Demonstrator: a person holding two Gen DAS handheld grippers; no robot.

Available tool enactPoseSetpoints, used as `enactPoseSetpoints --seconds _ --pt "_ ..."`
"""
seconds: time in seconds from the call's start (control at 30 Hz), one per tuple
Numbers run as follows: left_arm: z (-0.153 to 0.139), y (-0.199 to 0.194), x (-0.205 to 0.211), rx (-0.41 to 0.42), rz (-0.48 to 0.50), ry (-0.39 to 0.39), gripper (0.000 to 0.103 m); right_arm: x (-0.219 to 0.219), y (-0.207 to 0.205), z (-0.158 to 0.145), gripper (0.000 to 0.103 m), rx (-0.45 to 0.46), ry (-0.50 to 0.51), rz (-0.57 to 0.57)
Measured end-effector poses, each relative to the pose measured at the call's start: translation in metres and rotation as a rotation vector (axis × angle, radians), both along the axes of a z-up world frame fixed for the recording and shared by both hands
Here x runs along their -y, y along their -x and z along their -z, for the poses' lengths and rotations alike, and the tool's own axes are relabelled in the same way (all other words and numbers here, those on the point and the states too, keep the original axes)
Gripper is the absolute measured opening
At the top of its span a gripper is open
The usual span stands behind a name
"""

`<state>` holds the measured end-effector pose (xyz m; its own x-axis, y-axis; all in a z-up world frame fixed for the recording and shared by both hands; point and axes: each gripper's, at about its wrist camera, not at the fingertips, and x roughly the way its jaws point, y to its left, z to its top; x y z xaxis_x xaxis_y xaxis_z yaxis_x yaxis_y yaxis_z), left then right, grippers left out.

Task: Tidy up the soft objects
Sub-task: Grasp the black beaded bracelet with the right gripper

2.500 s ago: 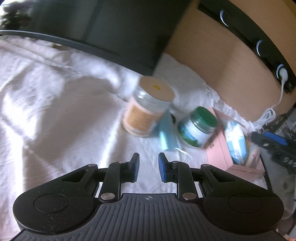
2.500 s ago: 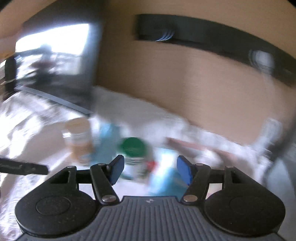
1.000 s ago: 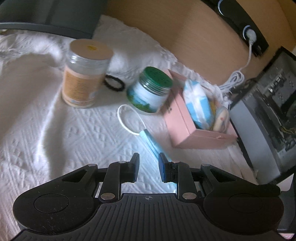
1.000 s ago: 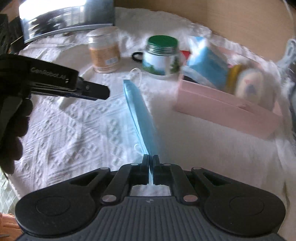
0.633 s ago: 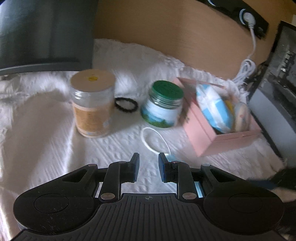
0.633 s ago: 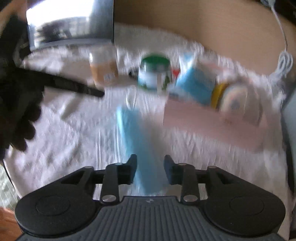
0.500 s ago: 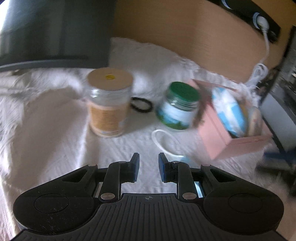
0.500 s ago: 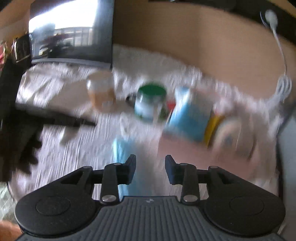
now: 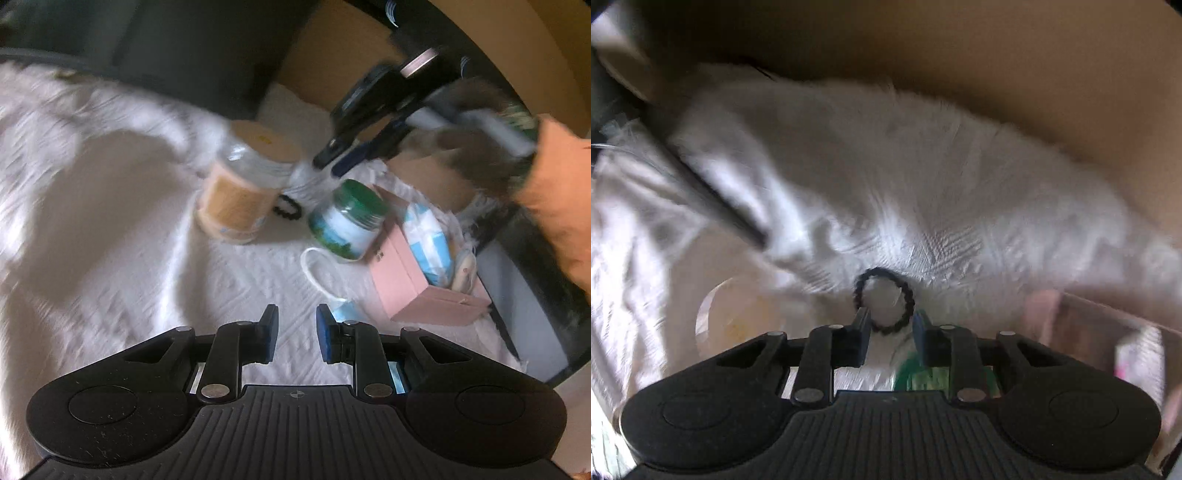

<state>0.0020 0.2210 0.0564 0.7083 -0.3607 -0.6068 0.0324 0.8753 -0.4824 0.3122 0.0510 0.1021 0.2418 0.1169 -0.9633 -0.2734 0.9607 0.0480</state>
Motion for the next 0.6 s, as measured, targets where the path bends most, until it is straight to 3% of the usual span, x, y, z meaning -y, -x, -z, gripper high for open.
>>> enactPoseSetpoints --seconds 0.23,0.33,0.4,0.47,0.6 --pt "0.002 0.027 -0.035 -0.018 -0.112 0.055 0.024 -0.018 -0.025 0.048 0.023 -0.042 0.110 0.003" --pt "0.003 0.025 -0.041 -0.021 -0.129 0.072 0.024 -0.020 -0.024 0.058 0.008 -0.066 0.119 0.003" --pt "0.004 0.022 -0.039 -0.026 -0.119 0.069 0.025 -0.020 -0.018 0.060 0.007 -0.050 0.127 0.001" --pt "0.004 0.019 -0.037 -0.031 -0.104 0.069 0.024 -0.015 -0.006 0.050 0.006 -0.018 0.106 0.001" --pt "0.003 0.011 -0.026 -0.035 -0.068 0.066 0.025 0.000 0.037 -0.011 0.006 0.130 0.023 -0.018"
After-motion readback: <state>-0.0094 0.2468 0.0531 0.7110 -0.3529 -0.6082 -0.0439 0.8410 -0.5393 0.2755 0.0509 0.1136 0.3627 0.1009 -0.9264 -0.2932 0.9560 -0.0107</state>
